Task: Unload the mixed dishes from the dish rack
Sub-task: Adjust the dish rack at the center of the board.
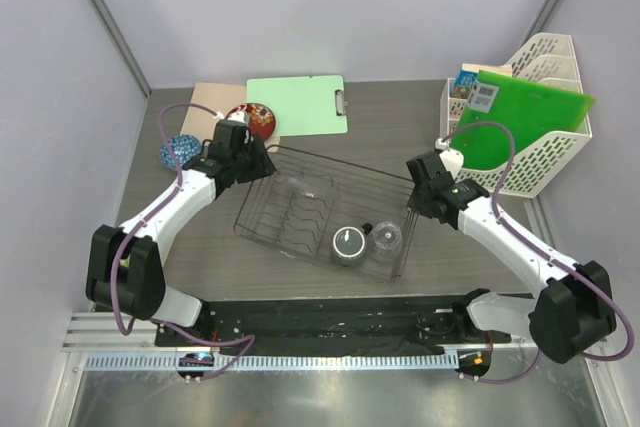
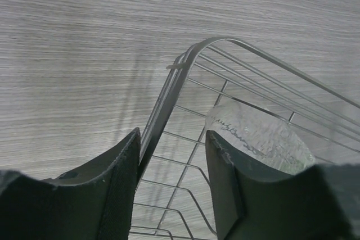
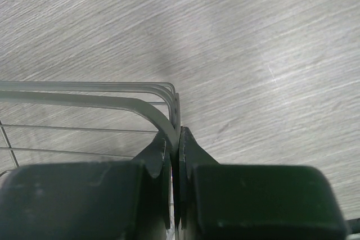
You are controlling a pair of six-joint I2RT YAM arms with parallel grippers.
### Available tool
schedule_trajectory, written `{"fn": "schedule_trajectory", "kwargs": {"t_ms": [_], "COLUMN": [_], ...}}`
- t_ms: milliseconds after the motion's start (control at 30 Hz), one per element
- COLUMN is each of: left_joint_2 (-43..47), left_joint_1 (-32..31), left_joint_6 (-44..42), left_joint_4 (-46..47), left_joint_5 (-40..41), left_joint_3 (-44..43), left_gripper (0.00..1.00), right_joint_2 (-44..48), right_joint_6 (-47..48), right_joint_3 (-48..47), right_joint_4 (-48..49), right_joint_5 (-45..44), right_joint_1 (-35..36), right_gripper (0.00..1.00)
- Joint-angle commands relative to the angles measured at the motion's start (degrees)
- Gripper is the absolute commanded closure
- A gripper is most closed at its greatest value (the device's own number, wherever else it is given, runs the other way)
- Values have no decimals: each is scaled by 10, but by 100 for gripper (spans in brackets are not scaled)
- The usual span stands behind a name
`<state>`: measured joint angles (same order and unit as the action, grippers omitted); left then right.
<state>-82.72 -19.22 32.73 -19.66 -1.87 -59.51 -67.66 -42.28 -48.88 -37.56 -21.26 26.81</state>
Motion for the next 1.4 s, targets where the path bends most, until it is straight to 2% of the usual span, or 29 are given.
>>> {"fn": "schedule_trajectory", "kwargs": {"t_ms": [0,167,233,400,500,533,633,733,1100,1267,1300,1367], "left_joint_2": [-13,-26,-28,-22,-17,-17,-10,-5,-2,-4,-3,3], "left_joint_1": [-17,-28,-32,-35,-35,-35,-35,-35,-35,-33,-31,-22], "left_joint_6": [19,22,28,34,35,35,32,28,9,-5,-6,-11], "left_joint_4": [-18,-27,-26,-28,-38,-43,-54,-60,-98,-122,-124,-129], "left_joint_5": [-22,-17,-17,-16,-11,-8,5,14,70,113,118,132], "left_joint_3": [2,5,10,14,6,-1,-6,-11,-53,-88,-98,-109], "left_gripper": [53,68,75,77,66,61,55,53,43,31,24,21], "right_joint_2": [-15,-43,-54,-71,-79,-77,-66,-53,20,62,74,89], "right_joint_6": [54,73,77,84,88,88,92,98,131,144,149,151], "right_joint_3": [-51,-53,-46,-30,-33,-33,-32,-37,-61,-82,-88,-101], "right_joint_4": [50,53,61,85,86,86,86,71,-24,-63,-71,-59], "right_joint_5": [-2,5,6,17,30,33,36,35,10,-17,-18,-2], "right_joint_1": [-3,-13,-18,-29,-31,-32,-31,-31,-30,-31,-30,-31], "right_gripper": [99,99,95,88,75,66,56,50,41,40,40,40]}}
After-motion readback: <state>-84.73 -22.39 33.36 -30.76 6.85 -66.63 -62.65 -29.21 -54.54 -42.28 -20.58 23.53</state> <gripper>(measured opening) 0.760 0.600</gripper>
